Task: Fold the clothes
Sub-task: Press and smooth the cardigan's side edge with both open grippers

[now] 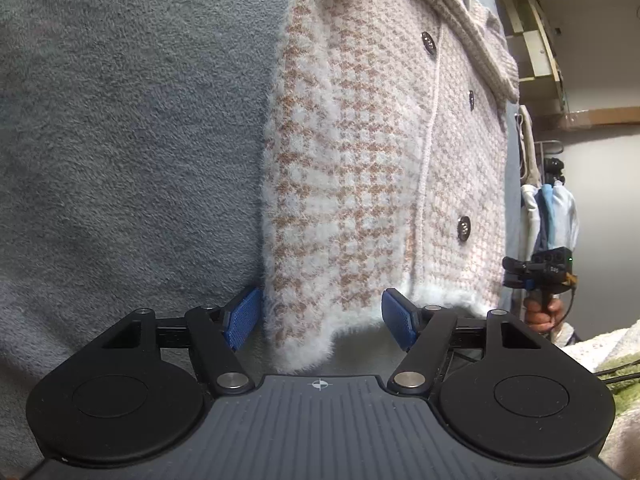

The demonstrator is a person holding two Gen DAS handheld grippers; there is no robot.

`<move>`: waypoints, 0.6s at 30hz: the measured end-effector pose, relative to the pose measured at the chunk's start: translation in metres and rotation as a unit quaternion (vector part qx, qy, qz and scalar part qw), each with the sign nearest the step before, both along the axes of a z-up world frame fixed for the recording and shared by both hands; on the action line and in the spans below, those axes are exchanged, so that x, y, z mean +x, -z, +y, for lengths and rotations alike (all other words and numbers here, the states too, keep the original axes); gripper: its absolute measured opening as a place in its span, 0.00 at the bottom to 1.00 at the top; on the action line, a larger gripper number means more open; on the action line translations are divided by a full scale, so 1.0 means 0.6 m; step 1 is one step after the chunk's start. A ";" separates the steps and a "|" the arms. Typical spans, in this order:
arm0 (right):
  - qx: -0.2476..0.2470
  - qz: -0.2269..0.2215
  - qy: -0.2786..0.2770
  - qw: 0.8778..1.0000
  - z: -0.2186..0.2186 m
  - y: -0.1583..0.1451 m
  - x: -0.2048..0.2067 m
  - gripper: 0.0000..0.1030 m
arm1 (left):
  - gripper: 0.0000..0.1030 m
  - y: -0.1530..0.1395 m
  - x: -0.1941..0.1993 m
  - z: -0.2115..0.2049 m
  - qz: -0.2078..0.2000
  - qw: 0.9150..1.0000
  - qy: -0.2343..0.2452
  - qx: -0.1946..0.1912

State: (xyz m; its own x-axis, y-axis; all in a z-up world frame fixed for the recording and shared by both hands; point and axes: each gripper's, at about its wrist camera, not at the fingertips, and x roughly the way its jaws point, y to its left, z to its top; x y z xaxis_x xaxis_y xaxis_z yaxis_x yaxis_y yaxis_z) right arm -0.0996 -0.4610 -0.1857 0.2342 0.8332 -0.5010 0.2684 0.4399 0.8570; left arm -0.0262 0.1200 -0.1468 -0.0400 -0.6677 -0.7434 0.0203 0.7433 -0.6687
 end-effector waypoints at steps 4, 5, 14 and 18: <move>-0.001 0.002 0.010 1.000 -0.005 0.006 0.000 0.43 | 0.66 0.017 0.000 -0.001 0.007 1.000 -0.020 -0.018; 0.002 0.003 0.007 1.000 0.000 0.010 0.000 0.43 | 0.66 0.018 -0.002 -0.006 0.008 1.000 -0.017 -0.024; 0.019 -0.005 -0.040 0.999 0.057 0.029 0.009 0.34 | 0.25 0.028 -0.006 -0.013 0.016 0.999 -0.029 -0.028; 0.016 -0.028 -0.051 0.998 0.060 0.007 0.008 0.17 | 0.12 0.006 -0.010 -0.012 -0.002 0.997 -0.029 -0.067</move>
